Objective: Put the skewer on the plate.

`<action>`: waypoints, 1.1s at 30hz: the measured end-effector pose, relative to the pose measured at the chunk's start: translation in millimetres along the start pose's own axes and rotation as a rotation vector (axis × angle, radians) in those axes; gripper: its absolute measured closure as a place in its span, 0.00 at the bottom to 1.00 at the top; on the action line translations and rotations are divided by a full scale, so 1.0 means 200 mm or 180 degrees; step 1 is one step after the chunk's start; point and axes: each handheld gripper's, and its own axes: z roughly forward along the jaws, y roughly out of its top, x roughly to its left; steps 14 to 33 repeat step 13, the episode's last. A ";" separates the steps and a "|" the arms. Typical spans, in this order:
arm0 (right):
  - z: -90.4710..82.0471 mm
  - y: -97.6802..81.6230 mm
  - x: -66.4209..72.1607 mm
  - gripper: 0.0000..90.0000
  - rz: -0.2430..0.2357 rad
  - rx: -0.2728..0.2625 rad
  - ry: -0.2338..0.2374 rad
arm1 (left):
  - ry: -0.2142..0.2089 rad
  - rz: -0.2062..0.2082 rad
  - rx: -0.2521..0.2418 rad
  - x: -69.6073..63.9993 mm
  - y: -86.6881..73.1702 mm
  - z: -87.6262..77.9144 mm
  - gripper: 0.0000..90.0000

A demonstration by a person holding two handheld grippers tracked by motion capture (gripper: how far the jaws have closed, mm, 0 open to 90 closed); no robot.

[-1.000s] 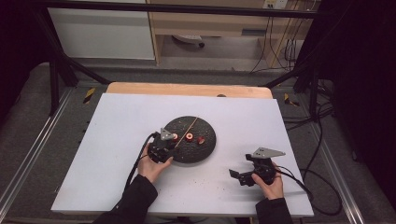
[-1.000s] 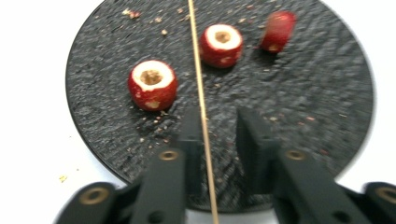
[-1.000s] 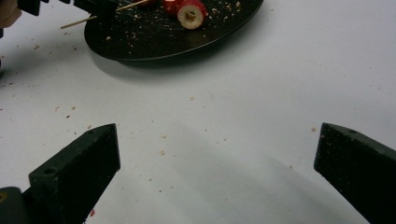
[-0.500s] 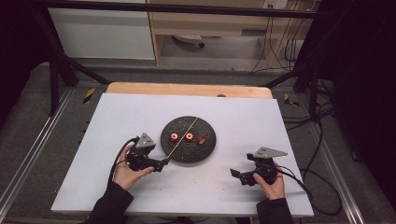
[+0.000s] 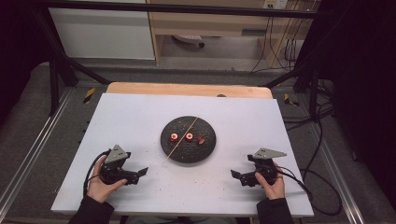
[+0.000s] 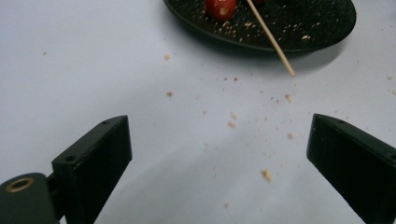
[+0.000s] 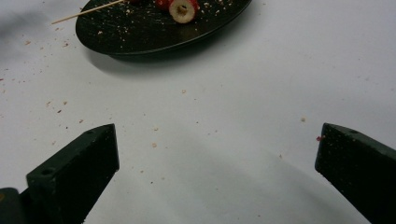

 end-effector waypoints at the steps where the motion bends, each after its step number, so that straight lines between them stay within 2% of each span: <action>1: 0.00 0.00 0.00 0.01 -0.0008 0.0005 0.0004 | 0.0005 -0.0012 0.0003 0.01 -0.02 -0.01 0.07; 7: -0.01 -0.03 -0.01 0.01 0.0000 0.0057 -0.0029 | 0.0029 -0.0038 0.0040 0.05 -0.09 -0.02 0.07; 33: -0.01 -0.04 -0.02 0.01 0.0026 0.0083 -0.0020 | 0.0004 -0.0017 0.0051 0.05 -0.09 -0.02 0.06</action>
